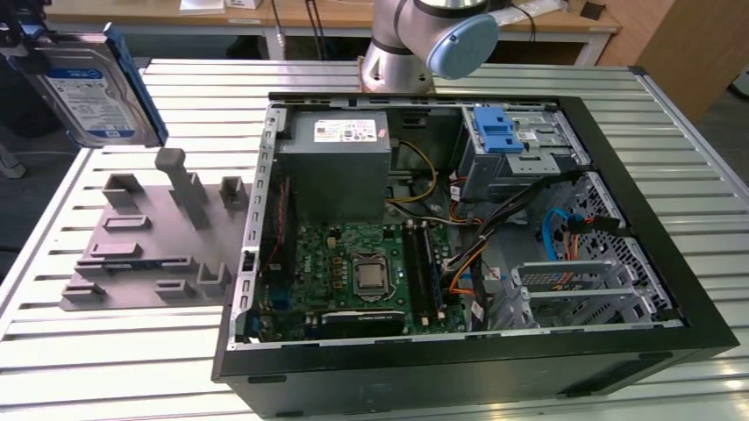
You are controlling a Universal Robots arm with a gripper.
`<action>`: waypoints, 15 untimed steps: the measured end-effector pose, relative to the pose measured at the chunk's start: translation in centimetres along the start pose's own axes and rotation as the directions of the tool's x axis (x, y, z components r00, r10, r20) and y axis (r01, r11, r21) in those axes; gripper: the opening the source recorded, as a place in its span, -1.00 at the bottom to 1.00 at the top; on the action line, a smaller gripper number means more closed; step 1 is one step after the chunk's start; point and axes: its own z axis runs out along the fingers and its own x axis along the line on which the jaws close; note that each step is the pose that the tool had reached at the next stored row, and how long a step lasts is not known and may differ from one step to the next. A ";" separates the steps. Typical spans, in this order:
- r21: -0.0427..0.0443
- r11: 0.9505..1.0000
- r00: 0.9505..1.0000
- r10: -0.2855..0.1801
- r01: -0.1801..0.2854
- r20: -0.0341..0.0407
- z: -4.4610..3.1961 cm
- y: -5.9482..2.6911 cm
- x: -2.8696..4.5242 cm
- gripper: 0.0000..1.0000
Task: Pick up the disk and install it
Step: 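Pick up the disk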
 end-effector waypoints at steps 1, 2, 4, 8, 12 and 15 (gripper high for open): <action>0.000 1.000 1.000 0.000 0.000 0.000 -0.07 0.00 0.00 -0.27; 0.000 1.000 1.000 0.000 0.000 0.000 -0.15 0.00 -0.01 -0.27; 0.000 1.000 1.000 0.000 0.000 0.000 -0.29 0.01 -0.01 -0.27; 0.000 1.000 1.000 0.000 0.000 0.000 -0.61 0.01 -0.02 -0.27; 0.000 1.000 1.000 0.000 0.000 0.000 -0.96 0.02 -0.04 -0.27; 0.000 1.000 1.000 0.000 0.000 0.000 -1.20 0.02 -0.05 -0.27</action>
